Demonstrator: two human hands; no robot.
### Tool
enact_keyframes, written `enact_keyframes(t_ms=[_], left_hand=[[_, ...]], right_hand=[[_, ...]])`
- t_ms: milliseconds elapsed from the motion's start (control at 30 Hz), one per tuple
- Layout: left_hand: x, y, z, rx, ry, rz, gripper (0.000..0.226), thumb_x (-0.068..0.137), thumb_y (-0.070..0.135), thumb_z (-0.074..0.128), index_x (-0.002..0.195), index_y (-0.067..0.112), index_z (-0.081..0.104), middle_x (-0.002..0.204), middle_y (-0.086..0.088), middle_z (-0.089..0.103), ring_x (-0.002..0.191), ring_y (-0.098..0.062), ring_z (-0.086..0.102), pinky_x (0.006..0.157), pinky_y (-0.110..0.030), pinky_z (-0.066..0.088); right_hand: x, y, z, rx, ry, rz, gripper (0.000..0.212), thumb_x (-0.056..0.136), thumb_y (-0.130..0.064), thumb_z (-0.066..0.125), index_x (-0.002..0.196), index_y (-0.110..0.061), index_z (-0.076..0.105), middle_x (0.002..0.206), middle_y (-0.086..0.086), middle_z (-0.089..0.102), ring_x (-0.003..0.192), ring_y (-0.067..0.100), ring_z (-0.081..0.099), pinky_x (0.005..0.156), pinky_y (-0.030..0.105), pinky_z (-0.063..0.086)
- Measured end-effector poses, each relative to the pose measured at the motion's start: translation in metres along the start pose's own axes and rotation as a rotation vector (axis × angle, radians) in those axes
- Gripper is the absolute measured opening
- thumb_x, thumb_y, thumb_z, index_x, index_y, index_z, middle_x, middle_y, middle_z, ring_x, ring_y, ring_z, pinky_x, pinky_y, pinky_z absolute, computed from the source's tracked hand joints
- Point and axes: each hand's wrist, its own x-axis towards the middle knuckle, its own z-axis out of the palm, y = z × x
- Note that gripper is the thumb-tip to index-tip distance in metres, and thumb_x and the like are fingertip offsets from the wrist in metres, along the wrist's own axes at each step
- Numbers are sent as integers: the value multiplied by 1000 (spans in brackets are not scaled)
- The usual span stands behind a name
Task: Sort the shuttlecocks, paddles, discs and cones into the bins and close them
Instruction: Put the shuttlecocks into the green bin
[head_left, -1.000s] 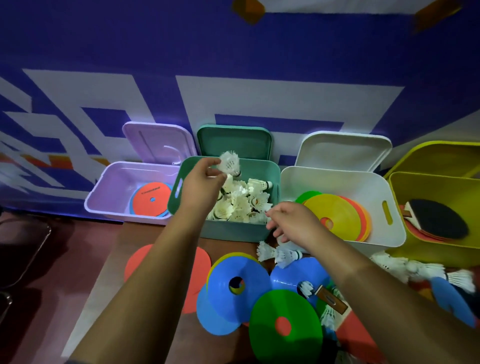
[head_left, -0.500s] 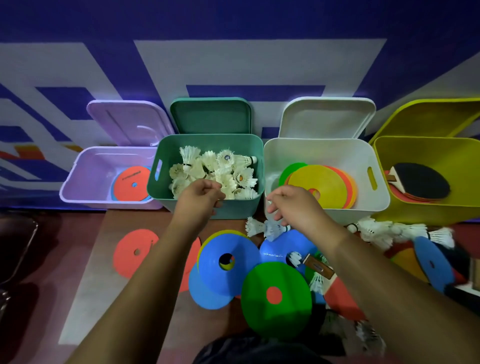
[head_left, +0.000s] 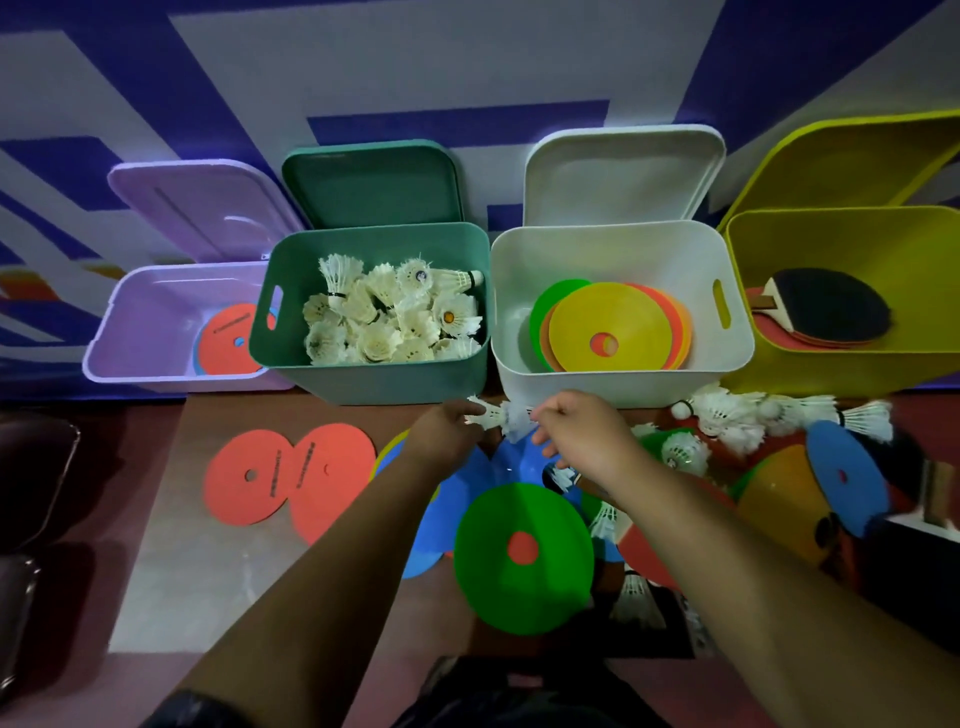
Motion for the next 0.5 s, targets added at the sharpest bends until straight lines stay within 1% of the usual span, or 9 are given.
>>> enact_keyframes(t_ms=[67,167,233,333,367,400,433,467,500], left_hand=[[10,-2,12,-7,-33,-51,28,88,14,71,116,19,75,75,-13,70,65,-29,63,63,-37,54],[22,-8,23,-8,-28,-100,30,88,7,73,117,10,75,71,-15,68,59,-26,61,62,-36,51],[23,-10,26,15,16,-83,32,88,5,72,120,7,76,78,-17,70,65,-27,65,64,-36,53],[11,-8,28,106,121,-3,32,88,9,70,119,12,79,98,-16,78,87,-32,74,75,-35,56],[5,-8,28,110,156,21,31,87,12,71,117,14,80,103,-15,79,96,-31,75,80,-35,56],[-2,-7,28,93,186,35,30,86,17,72,115,15,81,105,-13,80,99,-30,74,82,-35,56],[-10,-7,27,53,213,49,31,84,23,73,112,16,82,103,-12,80,99,-29,74,83,-36,57],[-18,-7,25,4,243,60,32,81,28,72,109,16,83,101,-10,80,97,-28,74,84,-37,59],[-25,-8,23,-41,274,76,30,82,29,72,107,17,83,99,-8,81,93,-26,74,84,-38,59]], right_hand=[[1,10,1,4,2,15,18,105,-21,54,99,-16,70,87,3,76,67,16,69,61,35,58],[4,20,2,-30,0,4,19,103,-21,55,96,-19,72,87,7,76,74,24,74,70,44,63],[7,24,3,-86,-7,-28,21,101,-22,54,94,-23,73,80,6,76,75,28,76,76,49,65],[12,25,4,-140,3,-20,24,103,-22,50,101,-25,73,72,9,75,59,23,74,69,37,63],[15,25,5,-156,1,-22,25,103,-22,49,102,-26,74,71,11,75,56,24,73,70,36,63],[17,24,7,-185,-7,-35,26,102,-23,49,103,-28,75,72,12,76,57,25,74,73,39,64],[21,23,10,-217,-18,-61,27,101,-24,50,105,-30,76,79,12,77,65,28,75,78,43,64],[24,22,13,-256,-27,-90,29,101,-23,52,111,-30,78,91,13,79,78,33,77,84,45,63],[27,21,16,-297,-39,-127,30,100,-21,54,117,-28,78,104,14,78,92,36,75,89,42,61]])
